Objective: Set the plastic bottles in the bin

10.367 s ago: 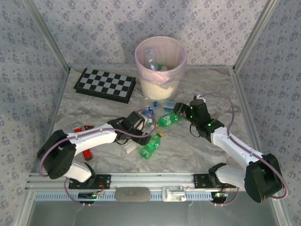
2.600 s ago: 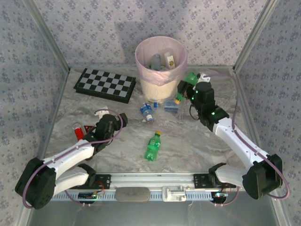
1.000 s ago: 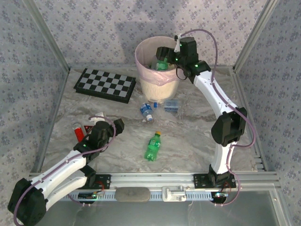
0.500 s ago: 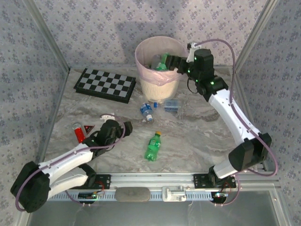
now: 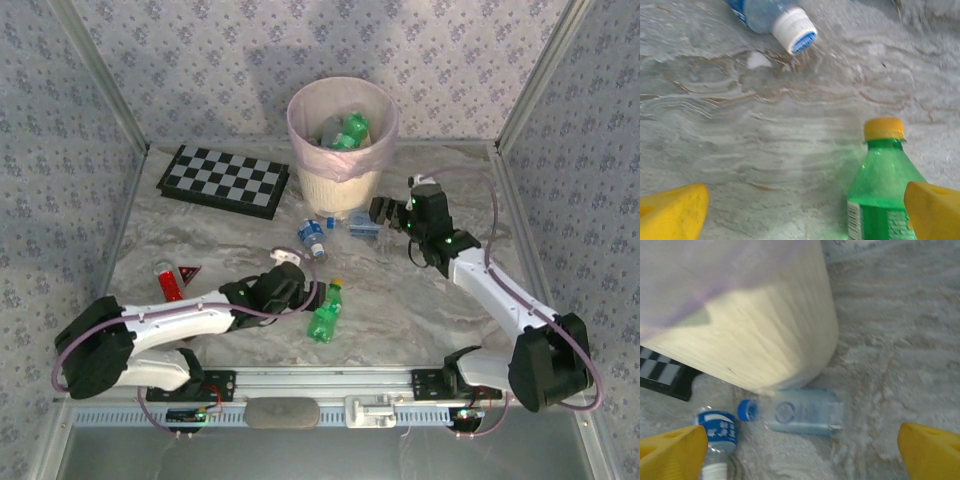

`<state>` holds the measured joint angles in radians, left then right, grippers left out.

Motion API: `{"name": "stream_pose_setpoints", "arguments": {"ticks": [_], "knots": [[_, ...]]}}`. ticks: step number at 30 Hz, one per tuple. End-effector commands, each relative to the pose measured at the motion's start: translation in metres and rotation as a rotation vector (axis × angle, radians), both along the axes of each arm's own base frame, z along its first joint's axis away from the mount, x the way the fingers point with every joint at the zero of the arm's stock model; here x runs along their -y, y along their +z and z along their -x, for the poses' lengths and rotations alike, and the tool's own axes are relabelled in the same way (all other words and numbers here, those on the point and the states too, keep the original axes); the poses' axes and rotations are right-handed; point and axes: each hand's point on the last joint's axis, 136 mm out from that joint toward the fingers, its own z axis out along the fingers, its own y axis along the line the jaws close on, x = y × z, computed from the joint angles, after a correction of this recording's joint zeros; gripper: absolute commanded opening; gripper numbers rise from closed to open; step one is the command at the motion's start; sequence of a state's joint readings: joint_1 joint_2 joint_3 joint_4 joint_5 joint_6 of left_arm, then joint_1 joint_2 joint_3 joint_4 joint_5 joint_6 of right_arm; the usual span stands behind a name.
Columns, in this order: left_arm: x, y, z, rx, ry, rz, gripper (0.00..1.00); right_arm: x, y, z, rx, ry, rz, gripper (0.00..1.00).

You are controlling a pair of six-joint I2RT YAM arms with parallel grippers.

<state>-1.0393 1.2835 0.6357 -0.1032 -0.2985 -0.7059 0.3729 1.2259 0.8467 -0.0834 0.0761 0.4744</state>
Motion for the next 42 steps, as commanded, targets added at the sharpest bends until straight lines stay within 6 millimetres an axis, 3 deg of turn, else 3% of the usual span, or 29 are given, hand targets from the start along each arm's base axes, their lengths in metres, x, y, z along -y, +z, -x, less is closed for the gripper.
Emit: {"name": "stream_pose_setpoints", "arguments": {"ticks": [1, 7, 11, 26, 33, 42], "knots": [[0.008, 0.003, 0.008, -0.012, -0.053, -0.055, 1.00, 0.013, 0.000, 0.002, 0.036, -0.099, -0.068, 0.99], [0.025, -0.004, 0.025, -0.046, -0.122, -0.111, 1.00, 0.015, -0.041, 0.015, -0.052, -0.142, -0.129, 0.99], [0.035, -0.012, 0.036, -0.076, -0.161, -0.160, 1.00, 0.018, -0.053, 0.020, -0.077, -0.158, -0.138, 0.99], [0.052, -0.036, 0.042, -0.145, -0.218, -0.263, 0.99, 0.024, -0.058, 0.021, -0.091, -0.179, -0.131, 0.99], [0.054, -0.050, 0.043, -0.175, -0.228, -0.313, 0.94, 0.025, -0.058, 0.021, -0.093, -0.182, -0.130, 0.99], [0.056, -0.052, 0.043, -0.176, -0.237, -0.317, 0.70, 0.026, -0.060, 0.021, -0.098, -0.190, -0.132, 0.99]]}}
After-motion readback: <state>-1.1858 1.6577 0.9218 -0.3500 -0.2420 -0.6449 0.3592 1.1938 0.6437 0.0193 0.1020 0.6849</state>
